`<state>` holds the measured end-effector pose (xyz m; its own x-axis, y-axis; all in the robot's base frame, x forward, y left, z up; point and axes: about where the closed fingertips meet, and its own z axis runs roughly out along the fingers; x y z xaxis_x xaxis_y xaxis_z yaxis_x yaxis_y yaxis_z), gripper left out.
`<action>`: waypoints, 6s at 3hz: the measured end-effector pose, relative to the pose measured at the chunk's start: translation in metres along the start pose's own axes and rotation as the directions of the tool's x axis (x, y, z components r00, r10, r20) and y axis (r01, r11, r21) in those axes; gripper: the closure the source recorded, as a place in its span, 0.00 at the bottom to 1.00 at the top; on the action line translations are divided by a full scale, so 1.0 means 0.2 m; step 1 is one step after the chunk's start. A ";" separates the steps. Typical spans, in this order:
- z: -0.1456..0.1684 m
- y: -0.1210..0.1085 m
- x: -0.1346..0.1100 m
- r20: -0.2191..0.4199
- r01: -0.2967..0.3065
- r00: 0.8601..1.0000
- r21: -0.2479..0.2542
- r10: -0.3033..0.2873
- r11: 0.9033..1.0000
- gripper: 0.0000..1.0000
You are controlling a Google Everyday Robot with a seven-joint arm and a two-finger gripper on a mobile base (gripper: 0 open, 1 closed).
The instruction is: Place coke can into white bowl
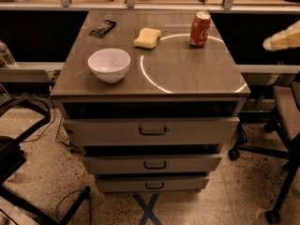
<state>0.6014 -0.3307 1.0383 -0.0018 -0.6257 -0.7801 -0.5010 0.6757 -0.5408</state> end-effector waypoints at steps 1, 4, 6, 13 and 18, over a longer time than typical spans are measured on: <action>-0.01 -0.12 -0.03 0.020 -0.002 1.000 0.087 0.001 0.996 0.00; 0.42 -0.14 -0.10 0.054 -0.090 0.995 0.008 0.089 0.996 0.00; 1.08 -0.17 -0.10 0.134 -0.329 0.931 -0.086 0.338 0.940 0.00; 1.63 0.12 0.09 0.219 -0.473 0.823 -0.247 0.524 0.846 0.96; 1.11 0.41 -0.77 0.276 -0.251 0.899 -0.313 0.341 0.916 1.00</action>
Offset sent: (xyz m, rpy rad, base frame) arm 0.0116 -0.0138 0.0179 0.0128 -0.0682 -0.0580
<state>0.7522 -0.0931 1.0450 0.0665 -0.2247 -0.9722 -0.7296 0.6537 -0.2010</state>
